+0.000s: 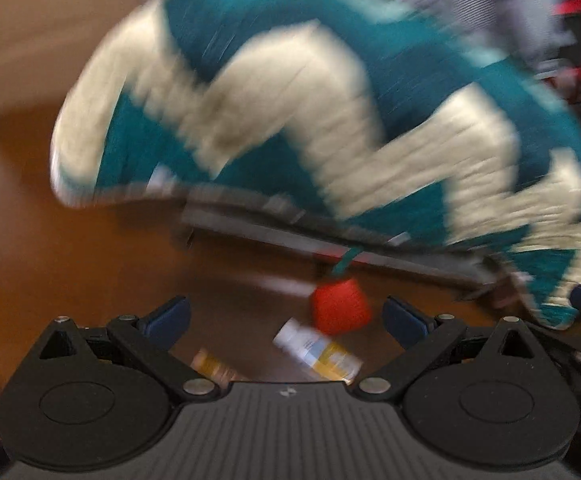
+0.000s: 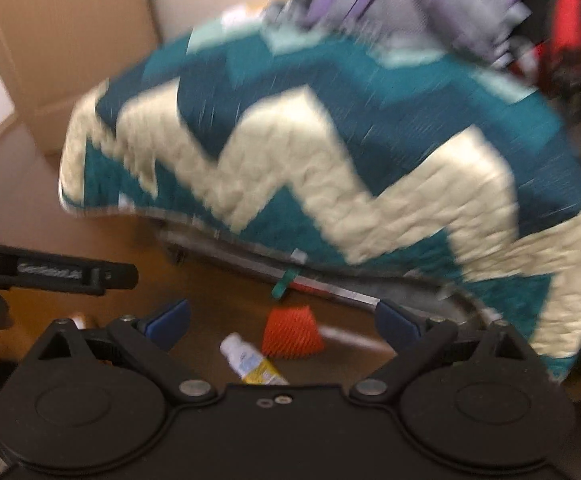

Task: Collect trash
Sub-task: 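Move both tools back toward the trash under the bench, then grasp the snack stick packet with the left tool while the right tool grasps the yellow milk carton, then carry packet and milk carton to the teal bin and release them inside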

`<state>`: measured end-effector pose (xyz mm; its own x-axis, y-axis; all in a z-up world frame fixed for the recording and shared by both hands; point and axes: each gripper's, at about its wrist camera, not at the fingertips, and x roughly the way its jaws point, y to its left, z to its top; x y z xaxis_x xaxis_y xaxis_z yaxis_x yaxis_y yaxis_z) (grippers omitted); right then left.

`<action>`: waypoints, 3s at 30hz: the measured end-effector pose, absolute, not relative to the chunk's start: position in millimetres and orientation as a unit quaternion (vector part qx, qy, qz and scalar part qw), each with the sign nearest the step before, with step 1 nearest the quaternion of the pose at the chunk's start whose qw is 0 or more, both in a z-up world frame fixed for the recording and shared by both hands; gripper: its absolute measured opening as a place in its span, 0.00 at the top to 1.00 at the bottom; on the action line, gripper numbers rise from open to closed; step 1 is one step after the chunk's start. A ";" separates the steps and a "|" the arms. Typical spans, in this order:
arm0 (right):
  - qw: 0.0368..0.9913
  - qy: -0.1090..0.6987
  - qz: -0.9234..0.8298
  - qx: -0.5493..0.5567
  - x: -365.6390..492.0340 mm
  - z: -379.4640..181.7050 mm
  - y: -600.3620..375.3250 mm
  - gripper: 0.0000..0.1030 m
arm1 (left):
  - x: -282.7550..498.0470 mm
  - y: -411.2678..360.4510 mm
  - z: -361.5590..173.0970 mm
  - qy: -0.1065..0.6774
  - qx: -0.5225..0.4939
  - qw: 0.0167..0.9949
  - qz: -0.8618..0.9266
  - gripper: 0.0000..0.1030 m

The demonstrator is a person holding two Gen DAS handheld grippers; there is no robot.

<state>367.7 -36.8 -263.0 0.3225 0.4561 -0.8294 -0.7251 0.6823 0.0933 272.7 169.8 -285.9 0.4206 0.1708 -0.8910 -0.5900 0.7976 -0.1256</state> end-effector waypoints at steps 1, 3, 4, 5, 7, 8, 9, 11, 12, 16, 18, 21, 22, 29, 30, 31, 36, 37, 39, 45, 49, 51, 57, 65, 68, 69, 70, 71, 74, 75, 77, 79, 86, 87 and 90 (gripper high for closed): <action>0.792 0.457 0.374 -0.158 369.4 -274.5 -31.7 0.05 | 272.4 175.0 -304.6 0.498 -0.228 0.798 0.252 0.00; 0.775 0.470 0.379 -0.184 371.7 -301.1 -19.9 0.07 | 272.8 185.0 -339.9 0.521 -0.255 0.768 0.270 0.00; 0.767 0.476 0.384 -0.194 372.7 -312.7 -15.0 0.07 | 273.0 189.2 -356.8 0.533 -0.262 0.755 0.277 0.00; 0.757 0.482 0.391 -0.206 373.5 -325.4 -10.2 0.08 | 273.2 193.1 -374.7 0.547 -0.265 0.743 0.282 0.00; 0.740 0.491 0.402 -0.224 375.1 -346.8 -2.5 0.09 | 271.6 198.8 -405.4 0.566 -0.271 0.723 0.289 0.00; 0.730 0.497 0.408 -0.232 375.6 -358.3 0.4 0.10 | 271.0 200.9 -419.7 0.574 -0.277 0.714 0.290 0.00; 0.719 0.503 0.414 -0.243 375.5 -371.7 4.2 0.12 | 269.4 203.5 -435.0 0.581 -0.286 0.704 0.291 0.00; 0.701 0.511 0.422 -0.263 376.2 -394.0 10.7 0.15 | 267.1 206.1 -461.2 0.593 -0.301 0.686 0.294 0.00; 0.692 0.515 0.426 -0.274 376.1 -405.6 14.4 0.17 | 265.8 207.0 -474.6 0.599 -0.310 0.678 0.293 0.00; 0.664 0.525 0.439 -0.301 376.2 -445.9 29.7 0.21 | 264.7 204.8 -519.5 0.621 -0.323 0.654 0.287 0.01; 0.652 0.531 0.444 -0.312 376.6 -463.1 37.4 0.21 | 265.2 203.4 -538.4 0.632 -0.327 0.641 0.287 0.01; 0.641 0.535 0.446 -0.324 376.4 -483.5 46.0 0.24 | 264.1 202.6 -564.3 0.648 -0.334 0.624 0.283 0.01; 0.636 0.537 0.448 -0.327 376.3 -489.4 49.0 0.24 | 263.9 203.2 -571.8 0.654 -0.334 0.616 0.283 0.01; 0.616 0.540 0.458 -0.346 376.8 -519.6 63.0 0.34 | 255.9 207.0 -593.8 0.649 -0.361 0.605 0.289 0.20; 0.615 0.539 0.459 -0.347 376.3 -522.7 65.0 0.36 | 256.1 207.3 -592.4 0.647 -0.357 0.608 0.291 0.20; 0.615 0.537 0.460 -0.349 375.6 -525.3 66.9 0.38 | 256.3 206.1 -592.0 0.645 -0.355 0.609 0.293 0.20; 0.616 0.529 0.461 -0.358 369.9 -534.6 73.9 0.46 | 256.8 198.9 -584.4 0.640 -0.330 0.619 0.313 0.44; 0.617 0.526 0.462 -0.360 368.1 -535.3 74.5 0.46 | 257.0 197.4 -583.7 0.639 -0.326 0.621 0.316 0.48; 0.618 0.523 0.462 -0.363 365.1 -535.6 75.9 0.47 | 257.0 194.3 -580.2 0.634 -0.318 0.630 0.315 0.64; 0.629 0.523 0.442 -0.367 355.6 -526.5 75.6 0.49 | 253.2 192.9 -574.0 0.642 -0.300 0.631 0.315 0.76; 0.643 0.535 0.425 -0.347 350.5 -504.1 67.9 0.50 | 245.0 195.3 -566.0 0.644 -0.301 0.624 0.326 0.78; 0.653 0.546 0.409 -0.330 351.1 -490.9 62.8 0.50 | 240.9 196.3 -557.8 0.642 -0.304 0.624 0.327 0.79; 0.681 0.570 0.366 -0.278 351.5 -441.4 44.1 0.50 | 236.2 192.3 -512.4 0.624 -0.321 0.635 0.324 0.84; 0.719 0.569 0.332 -0.223 343.7 -359.6 10.1 0.50 | 223.6 185.7 -439.1 0.601 -0.345 0.657 0.296 0.94; 0.734 0.562 0.323 -0.201 337.3 -325.9 -7.7 0.50 | 214.6 185.2 -413.0 0.592 -0.350 0.664 0.293 0.94; 0.741 0.558 0.320 -0.193 335.4 -313.1 -13.7 0.51 | 212.3 186.2 -407.4 0.587 -0.352 0.669 0.291 0.94; 0.747 0.553 0.318 -0.187 334.6 -301.3 -18.3 0.51 | 210.1 187.4 -398.2 0.582 -0.353 0.673 0.290 0.94; 0.754 0.547 0.316 -0.181 331.7 -288.5 -22.0 0.50 | 207.1 187.2 -388.5 0.577 -0.353 0.678 0.287 0.94; 0.772 0.527 0.316 -0.164 323.8 -244.9 -37.2 0.50 | 203.3 182.5 -353.8 0.557 -0.348 0.704 0.270 0.94; 0.779 0.518 0.316 -0.160 321.4 -229.2 -43.1 0.50 | 201.6 179.5 -338.2 0.549 -0.347 0.714 0.262 0.94; 0.792 0.500 0.316 -0.150 317.6 -203.2 -55.2 0.50 | 199.5 174.6 -315.7 0.532 -0.348 0.732 0.246 0.94; 0.807 0.480 0.313 -0.143 312.4 -172.3 -69.6 0.51 | 197.4 166.0 -285.4 0.513 -0.340 0.754 0.230 0.94; 0.855 0.424 0.278 -0.111 310.1 -66.9 -138.2 0.50 | 201.3 119.1 -181.6 0.451 -0.317 0.819 0.161 0.94; 0.862 0.414 0.270 -0.107 310.5 -50.4 -152.0 0.50 | 204.2 109.9 -165.2 0.442 -0.312 0.828 0.148 0.94; 0.881 0.391 0.248 -0.098 309.9 -11.6 -189.5 0.50 | 213.9 79.0 -118.0 0.413 -0.294 0.855 0.111 0.94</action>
<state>309.9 -189.5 -11.6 0.5714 0.3610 -0.7370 -0.5139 0.8576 0.0216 213.9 79.0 -118.0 0.6339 -0.0530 -0.7716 -0.4330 0.8023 -0.4108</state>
